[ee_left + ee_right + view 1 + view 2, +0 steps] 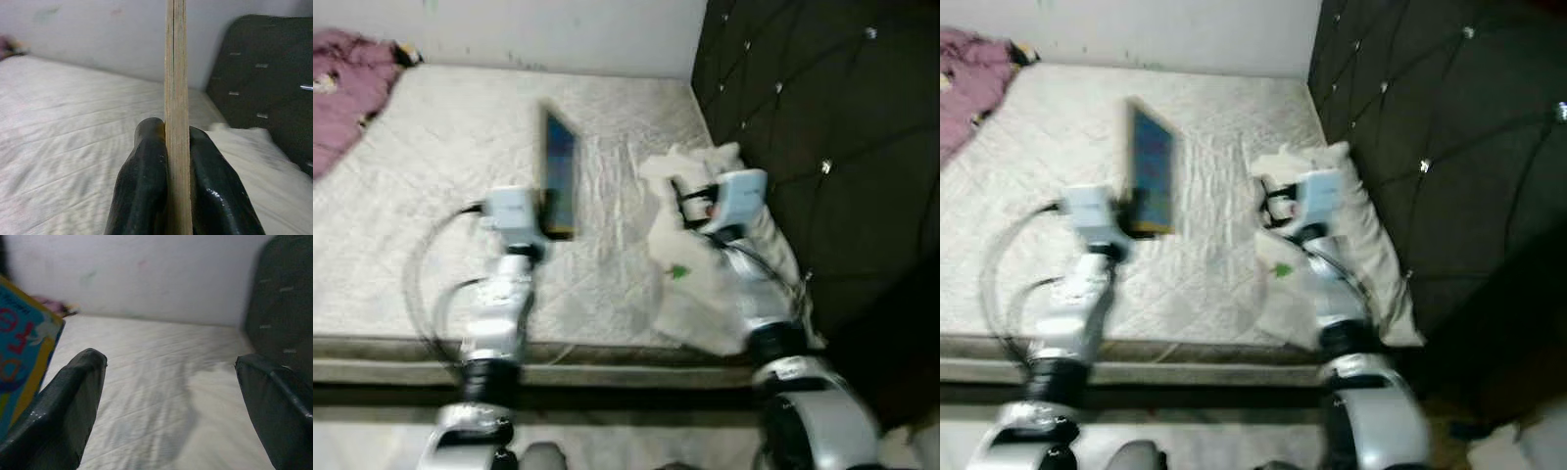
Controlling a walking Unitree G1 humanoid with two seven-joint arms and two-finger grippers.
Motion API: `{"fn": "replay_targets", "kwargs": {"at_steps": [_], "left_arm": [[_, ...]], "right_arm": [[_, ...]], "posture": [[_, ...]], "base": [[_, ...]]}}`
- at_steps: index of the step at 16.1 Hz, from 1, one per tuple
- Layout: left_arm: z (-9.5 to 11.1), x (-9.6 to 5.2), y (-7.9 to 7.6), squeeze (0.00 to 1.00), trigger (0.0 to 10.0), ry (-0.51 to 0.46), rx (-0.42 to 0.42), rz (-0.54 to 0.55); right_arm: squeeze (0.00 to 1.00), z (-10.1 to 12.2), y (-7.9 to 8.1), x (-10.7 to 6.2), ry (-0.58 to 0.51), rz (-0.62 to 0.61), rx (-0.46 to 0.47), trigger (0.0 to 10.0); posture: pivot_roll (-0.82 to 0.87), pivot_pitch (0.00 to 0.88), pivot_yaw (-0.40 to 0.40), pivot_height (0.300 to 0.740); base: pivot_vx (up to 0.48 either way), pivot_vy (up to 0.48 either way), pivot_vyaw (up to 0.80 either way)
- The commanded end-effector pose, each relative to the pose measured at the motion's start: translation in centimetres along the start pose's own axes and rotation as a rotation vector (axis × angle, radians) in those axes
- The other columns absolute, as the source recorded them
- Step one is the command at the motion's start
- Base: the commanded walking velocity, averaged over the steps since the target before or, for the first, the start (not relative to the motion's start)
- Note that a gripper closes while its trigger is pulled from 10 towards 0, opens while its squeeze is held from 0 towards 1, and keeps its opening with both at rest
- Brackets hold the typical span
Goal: Clean up the room
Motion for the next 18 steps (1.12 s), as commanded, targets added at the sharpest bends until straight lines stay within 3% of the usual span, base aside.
{"fn": "replay_targets", "kwargs": {"at_steps": [1,6,14,18], "left_arm": [[1.03,0.39,-0.30,0.00,10.0,-0.031,-0.012,0.000],[0.97,0.53,-0.39,0.00,10.0,-0.023,-0.029,0.007],[1.14,0.56,-0.64,0.00,10.0,-0.031,-0.031,-0.010],[1.62,0.42,-0.87,0.00,10.0,-0.065,-0.027,-0.027]], "right_arm": [[0.00,0.29,-0.43,0.08,-0.005,-0.013,-0.005,10.0],[0.00,0.23,-0.46,0.08,-0.002,-0.013,-0.002,10.0],[0.00,0.15,-0.49,0.08,0.002,-0.014,-0.002,10.0],[0.00,0.12,-0.45,0.07,0.004,-0.011,-0.003,10.0]], "posture": [[0.03,0.000,-0.057,0.740],[0.03,0.000,-0.057,0.740],[0.03,0.000,-0.057,0.740],[0.03,0.000,-0.059,0.740]], "base": [[0.000,0.000,0.00],[0.000,0.000,0.00],[0.000,0.461,0.00],[0.000,0.000,0.00]]}}
Point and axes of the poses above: a point about 5 cm out from each wrist's last joint towards the gripper, its own x axis pointing out of the wrist towards the gripper, its own z axis along the axis of the wrist's last joint, y = z × x, the point moved 4 cm from there along x, pointing out of the wrist towards the gripper, and after that the axes turned 9 degrees about x, right-handed, at the moved point
